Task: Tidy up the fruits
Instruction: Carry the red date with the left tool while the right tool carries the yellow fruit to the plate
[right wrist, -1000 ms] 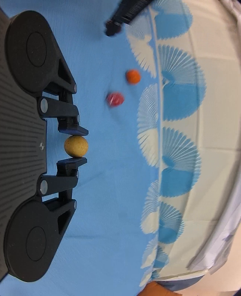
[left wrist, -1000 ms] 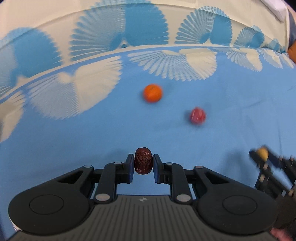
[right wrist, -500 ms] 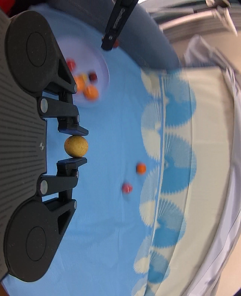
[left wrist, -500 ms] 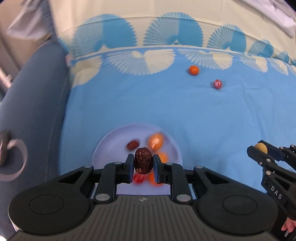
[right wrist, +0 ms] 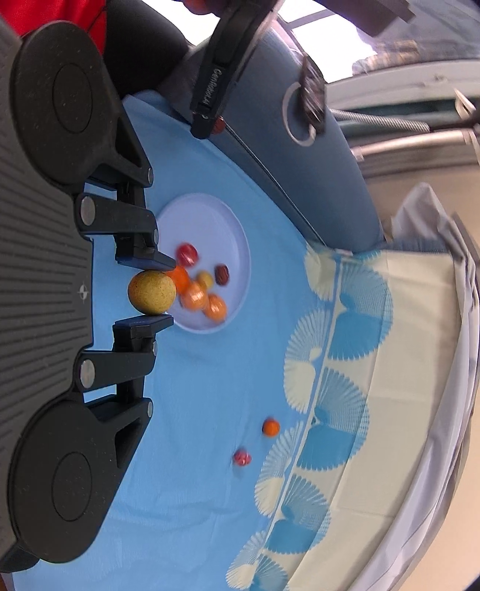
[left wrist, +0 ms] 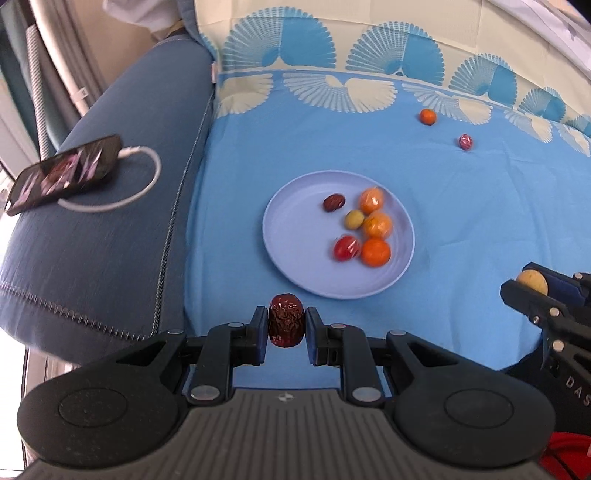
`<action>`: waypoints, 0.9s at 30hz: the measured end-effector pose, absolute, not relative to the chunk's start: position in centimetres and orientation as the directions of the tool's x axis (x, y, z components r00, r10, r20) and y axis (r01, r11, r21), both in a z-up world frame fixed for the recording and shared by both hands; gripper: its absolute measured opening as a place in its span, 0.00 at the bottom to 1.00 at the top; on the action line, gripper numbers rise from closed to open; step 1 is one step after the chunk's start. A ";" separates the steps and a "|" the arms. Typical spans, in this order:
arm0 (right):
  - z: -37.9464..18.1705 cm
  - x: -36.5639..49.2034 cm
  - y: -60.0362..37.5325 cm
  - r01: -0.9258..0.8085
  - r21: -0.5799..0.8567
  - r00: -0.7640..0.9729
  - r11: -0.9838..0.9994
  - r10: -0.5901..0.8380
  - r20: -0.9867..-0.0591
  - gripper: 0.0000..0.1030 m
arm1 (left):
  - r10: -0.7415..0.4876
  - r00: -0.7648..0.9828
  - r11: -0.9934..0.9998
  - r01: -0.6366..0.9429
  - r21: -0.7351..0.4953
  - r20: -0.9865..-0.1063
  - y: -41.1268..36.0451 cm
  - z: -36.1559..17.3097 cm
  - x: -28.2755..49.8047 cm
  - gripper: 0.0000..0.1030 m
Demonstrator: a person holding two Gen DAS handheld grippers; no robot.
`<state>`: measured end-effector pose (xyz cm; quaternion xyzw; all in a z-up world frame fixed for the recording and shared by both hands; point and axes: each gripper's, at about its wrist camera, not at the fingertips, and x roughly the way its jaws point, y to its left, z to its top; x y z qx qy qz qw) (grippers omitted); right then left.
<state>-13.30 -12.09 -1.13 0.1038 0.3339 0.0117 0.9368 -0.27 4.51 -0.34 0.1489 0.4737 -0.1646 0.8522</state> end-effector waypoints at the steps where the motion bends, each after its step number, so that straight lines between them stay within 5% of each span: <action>1: -1.1 -13.6 -11.7 0.036 0.195 0.776 0.980 0.096 -0.624 0.26 | -0.139 0.497 0.903 0.419 0.096 -0.857 4.8 -0.4 -0.6 0.22; 27: -0.4 -14.5 -10.1 0.012 0.158 0.777 0.987 0.090 -0.623 0.26 | -0.161 0.509 0.915 0.398 0.065 -0.846 5.9 -0.5 -1.9 0.22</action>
